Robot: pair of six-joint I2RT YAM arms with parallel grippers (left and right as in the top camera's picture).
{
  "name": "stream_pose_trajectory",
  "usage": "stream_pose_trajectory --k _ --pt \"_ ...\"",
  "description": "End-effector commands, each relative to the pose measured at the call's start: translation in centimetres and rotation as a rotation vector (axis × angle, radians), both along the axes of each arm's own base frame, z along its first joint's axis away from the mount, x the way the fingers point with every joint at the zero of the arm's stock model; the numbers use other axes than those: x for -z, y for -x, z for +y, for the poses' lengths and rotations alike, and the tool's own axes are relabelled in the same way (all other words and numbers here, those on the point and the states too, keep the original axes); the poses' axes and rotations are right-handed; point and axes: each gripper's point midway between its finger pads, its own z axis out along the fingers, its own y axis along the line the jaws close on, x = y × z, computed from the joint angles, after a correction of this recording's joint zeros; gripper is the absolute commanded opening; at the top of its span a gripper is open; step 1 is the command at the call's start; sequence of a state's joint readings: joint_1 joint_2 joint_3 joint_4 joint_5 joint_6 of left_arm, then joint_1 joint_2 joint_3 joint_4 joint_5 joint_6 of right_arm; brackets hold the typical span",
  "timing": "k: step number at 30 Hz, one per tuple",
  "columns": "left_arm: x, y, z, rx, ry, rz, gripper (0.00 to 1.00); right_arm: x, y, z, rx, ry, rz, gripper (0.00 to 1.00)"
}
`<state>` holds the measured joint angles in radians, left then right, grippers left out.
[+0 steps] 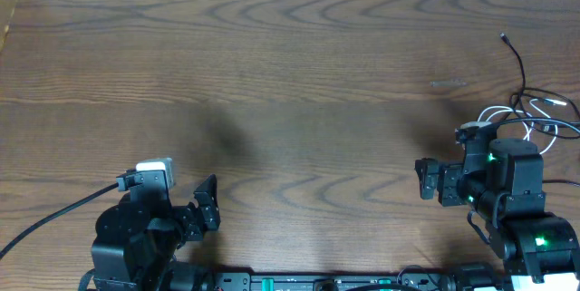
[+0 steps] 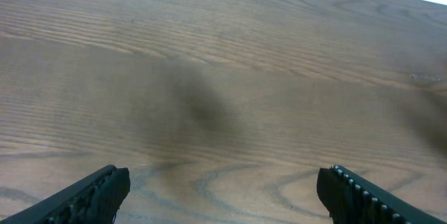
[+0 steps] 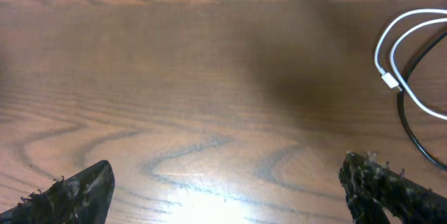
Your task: Untangle cables
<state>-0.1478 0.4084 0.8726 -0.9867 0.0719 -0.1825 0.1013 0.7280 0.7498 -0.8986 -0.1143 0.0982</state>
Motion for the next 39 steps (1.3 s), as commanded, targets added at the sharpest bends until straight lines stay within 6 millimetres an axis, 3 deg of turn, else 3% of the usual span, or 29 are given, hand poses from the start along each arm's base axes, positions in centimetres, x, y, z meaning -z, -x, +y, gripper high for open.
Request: stream_pose_trajectory --k 1,6,13,17,32,39 --pt "0.1 0.0 0.2 -0.01 -0.004 0.0 0.91 0.5 0.6 -0.1 -0.002 0.01 0.023 0.99" --pt "0.1 0.0 0.2 -0.01 -0.004 0.0 0.91 -0.9 0.5 -1.2 0.049 0.025 -0.056 0.99" --pt "0.1 0.0 0.2 -0.01 -0.004 0.0 0.91 -7.1 0.2 -2.2 0.097 0.001 -0.384 0.99" --pt "0.1 0.0 0.2 -0.01 -0.004 0.0 0.91 -9.2 0.4 -2.7 0.121 0.001 -0.55 0.99" --pt "0.1 0.0 0.2 -0.01 -0.004 0.0 0.91 -10.2 -1.2 -1.8 0.082 -0.063 -1.069 0.99" --pt "0.1 0.0 0.2 -0.01 -0.004 0.0 0.91 -9.4 -1.0 -1.5 0.07 -0.081 -1.194 0.99"
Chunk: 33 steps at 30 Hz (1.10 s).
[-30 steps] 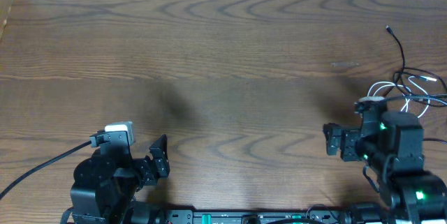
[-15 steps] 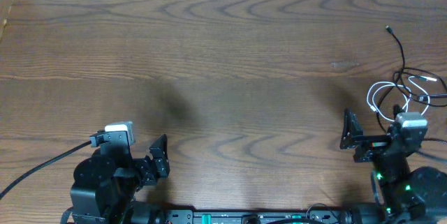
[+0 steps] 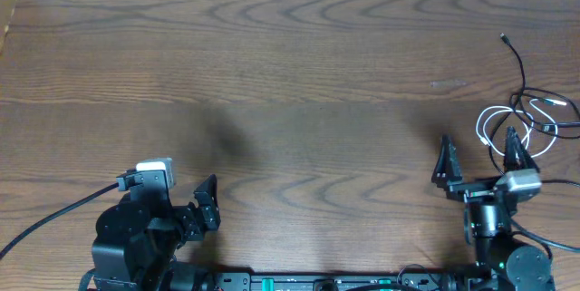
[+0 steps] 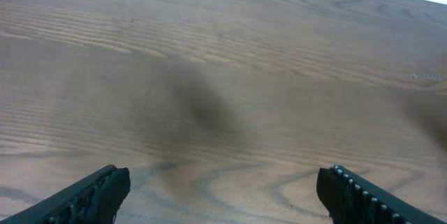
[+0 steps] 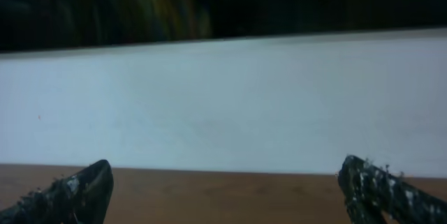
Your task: Untangle cables
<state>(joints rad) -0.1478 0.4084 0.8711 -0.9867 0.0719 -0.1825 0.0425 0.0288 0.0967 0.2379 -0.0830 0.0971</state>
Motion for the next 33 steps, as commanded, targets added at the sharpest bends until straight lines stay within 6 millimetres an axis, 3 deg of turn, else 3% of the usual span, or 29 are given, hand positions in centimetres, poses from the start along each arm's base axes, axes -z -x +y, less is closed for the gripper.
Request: stream_pose_trajectory --k 1,11,13,15,16,18,28,33 --pt "0.1 0.0 0.2 -0.01 -0.004 -0.001 0.91 1.4 -0.2 0.3 -0.01 0.005 -0.015 0.99" --pt "0.1 0.0 0.2 -0.01 -0.004 -0.001 0.91 3.6 -0.7 0.7 0.044 0.249 0.019 0.99" --pt "0.1 0.0 0.2 -0.01 -0.004 -0.001 0.91 5.2 -1.1 0.7 0.041 0.275 0.083 0.99" --pt "0.1 0.0 0.2 -0.01 -0.004 -0.001 0.92 7.6 -1.4 0.7 0.028 0.284 0.181 0.99" --pt "0.1 0.0 0.2 -0.01 -0.004 -0.001 0.91 9.7 -1.5 0.7 0.015 0.291 0.268 0.99" --pt "0.1 0.0 0.2 -0.009 -0.004 -0.001 0.91 11.4 -1.4 0.7 0.006 0.296 0.337 0.99" --pt "0.1 0.0 0.2 -0.009 -0.004 -0.001 0.92 11.2 -1.5 0.3 0.029 0.293 0.33 0.99" --pt "0.1 0.0 0.2 -0.01 -0.004 -0.001 0.92 7.3 -1.5 -0.3 0.079 0.31 0.174 0.99"
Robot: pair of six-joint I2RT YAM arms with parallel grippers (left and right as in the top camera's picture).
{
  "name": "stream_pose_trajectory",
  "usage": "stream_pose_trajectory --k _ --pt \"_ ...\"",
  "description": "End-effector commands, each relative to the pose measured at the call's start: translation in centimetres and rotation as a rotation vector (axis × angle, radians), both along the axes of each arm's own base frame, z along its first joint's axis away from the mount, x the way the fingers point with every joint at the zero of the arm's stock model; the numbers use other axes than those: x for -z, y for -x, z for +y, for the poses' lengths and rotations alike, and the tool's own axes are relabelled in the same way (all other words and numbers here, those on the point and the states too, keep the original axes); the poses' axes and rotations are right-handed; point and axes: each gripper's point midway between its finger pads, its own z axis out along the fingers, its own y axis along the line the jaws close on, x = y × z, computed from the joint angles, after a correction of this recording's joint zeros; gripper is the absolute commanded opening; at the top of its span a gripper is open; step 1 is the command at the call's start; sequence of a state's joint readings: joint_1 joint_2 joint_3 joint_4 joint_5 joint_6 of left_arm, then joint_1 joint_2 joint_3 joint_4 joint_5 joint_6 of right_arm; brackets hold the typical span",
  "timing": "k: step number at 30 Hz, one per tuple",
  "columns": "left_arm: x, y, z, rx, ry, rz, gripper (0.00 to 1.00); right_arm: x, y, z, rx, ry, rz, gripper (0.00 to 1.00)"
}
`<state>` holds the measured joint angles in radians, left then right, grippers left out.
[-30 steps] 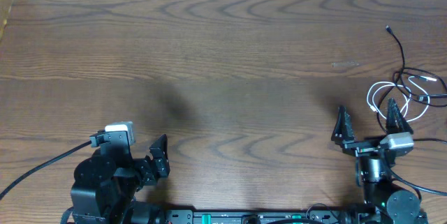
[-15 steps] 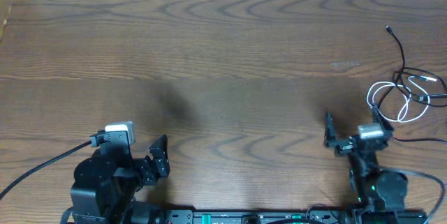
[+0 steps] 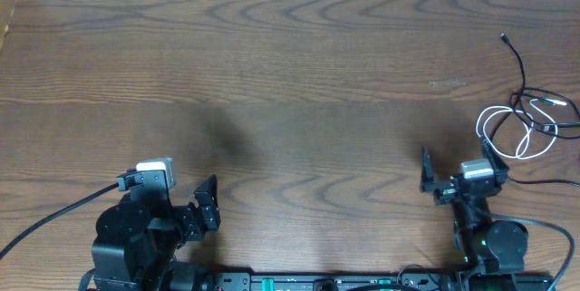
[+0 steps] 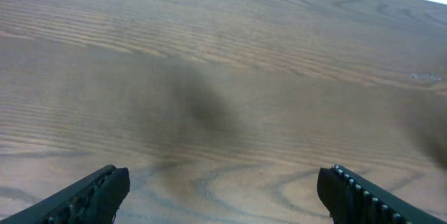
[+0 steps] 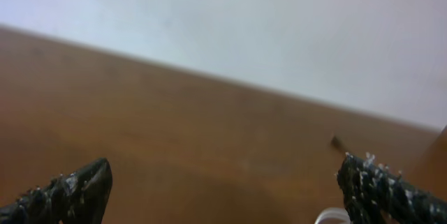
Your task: Untangle cables
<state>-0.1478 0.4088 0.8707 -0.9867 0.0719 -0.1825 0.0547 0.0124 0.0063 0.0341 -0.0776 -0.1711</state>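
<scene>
A white cable (image 3: 504,132) lies looped at the table's right edge, tangled with a thin black cable (image 3: 520,72) that runs off toward the far side. My right gripper (image 3: 456,164) stands open just left of the loop, touching neither cable. In the right wrist view its fingertips (image 5: 383,195) are wide apart, with a sliver of the white cable (image 5: 333,216) and the black cable's end (image 5: 337,141) beside the right one. My left gripper (image 4: 223,196) is open low over bare wood at the near left (image 3: 205,208), far from the cables.
The wooden table (image 3: 290,64) reaches to a pale wall at the far side. My left arm's black supply cable (image 3: 50,218) trails off the near left corner. The arm bases stand along the near edge.
My right gripper, still open, has shifted a little left and nearer. Its camera has tipped down from the wall onto the table. The left arm and the cables have not moved.
At first my right gripper hung open over the table with its jaws pointing left, the cables at its right. Then it pointed toward the far wall beside the white loop. Now it sits slightly left of that, tilted over the table. The left gripper stayed open and still.
</scene>
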Motion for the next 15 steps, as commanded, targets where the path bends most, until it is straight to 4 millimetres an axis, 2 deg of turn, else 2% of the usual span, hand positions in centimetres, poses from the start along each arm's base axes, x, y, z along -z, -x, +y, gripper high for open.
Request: stream_pose_trajectory --k 1,3,5,10,15 --pt "0.1 0.0 0.2 -0.01 -0.004 -0.002 0.91 -2.3 0.2 -0.6 0.031 0.058 -0.101 0.99" --pt "0.1 0.0 0.2 -0.01 -0.004 -0.002 0.91 -2.9 0.2 -0.6 0.036 0.095 -0.131 0.99" --pt "0.1 0.0 0.2 -0.01 -0.004 -0.002 0.92 -2.3 0.2 -0.6 0.035 0.099 -0.108 0.99" --pt "0.1 0.0 0.2 -0.01 -0.004 -0.002 0.91 2.6 0.1 -0.2 0.003 0.103 0.093 0.99" --pt "0.1 0.0 0.2 -0.01 -0.004 -0.002 0.91 2.4 0.1 -0.3 0.008 0.091 0.087 0.99"
